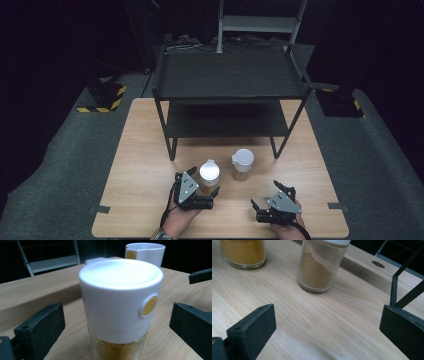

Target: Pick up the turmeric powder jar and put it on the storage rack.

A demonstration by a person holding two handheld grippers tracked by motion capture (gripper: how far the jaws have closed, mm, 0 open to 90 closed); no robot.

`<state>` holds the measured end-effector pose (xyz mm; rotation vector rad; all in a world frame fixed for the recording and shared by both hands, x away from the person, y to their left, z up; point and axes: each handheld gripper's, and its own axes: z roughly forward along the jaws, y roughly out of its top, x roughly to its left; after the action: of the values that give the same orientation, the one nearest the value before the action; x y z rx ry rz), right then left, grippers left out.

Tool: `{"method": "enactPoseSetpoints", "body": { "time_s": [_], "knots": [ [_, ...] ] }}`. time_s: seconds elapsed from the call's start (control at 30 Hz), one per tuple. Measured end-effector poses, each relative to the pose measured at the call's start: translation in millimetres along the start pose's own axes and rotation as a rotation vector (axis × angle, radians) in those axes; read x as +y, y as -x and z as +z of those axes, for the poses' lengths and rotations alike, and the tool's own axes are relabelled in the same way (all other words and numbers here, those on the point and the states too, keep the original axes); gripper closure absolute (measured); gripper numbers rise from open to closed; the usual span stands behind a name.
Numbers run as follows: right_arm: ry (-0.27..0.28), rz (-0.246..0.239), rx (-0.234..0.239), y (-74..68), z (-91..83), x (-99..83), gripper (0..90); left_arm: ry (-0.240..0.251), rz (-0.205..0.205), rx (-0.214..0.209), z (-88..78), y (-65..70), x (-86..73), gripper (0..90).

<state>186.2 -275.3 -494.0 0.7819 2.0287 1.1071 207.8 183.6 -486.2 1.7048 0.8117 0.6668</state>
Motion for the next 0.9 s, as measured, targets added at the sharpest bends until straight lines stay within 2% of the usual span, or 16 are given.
{"method": "enactPoseSetpoints", "body": {
  "time_s": [0.23,0.57,0.8,0.9],
  "knots": [
    [0.001,0.000,0.002,0.5,-0.1,-0.2,0.0,0.003,-0.023,-0.005,5.4,-2.0,-3.3,2.7],
    [0.001,0.002,0.008,1.6,-0.1,-0.2,0.0,0.031,-0.034,-0.013,10.2,-6.0,-8.5,14.1],
    [0.001,0.012,0.014,3.4,0.0,-0.3,0.0,0.048,-0.030,-0.032,12.8,-7.4,-13.4,27.8],
    [0.002,0.013,0.016,3.8,-0.1,-0.4,0.0,0.051,-0.019,-0.032,12.5,-6.3,-14.2,29.9]
  ]
}}
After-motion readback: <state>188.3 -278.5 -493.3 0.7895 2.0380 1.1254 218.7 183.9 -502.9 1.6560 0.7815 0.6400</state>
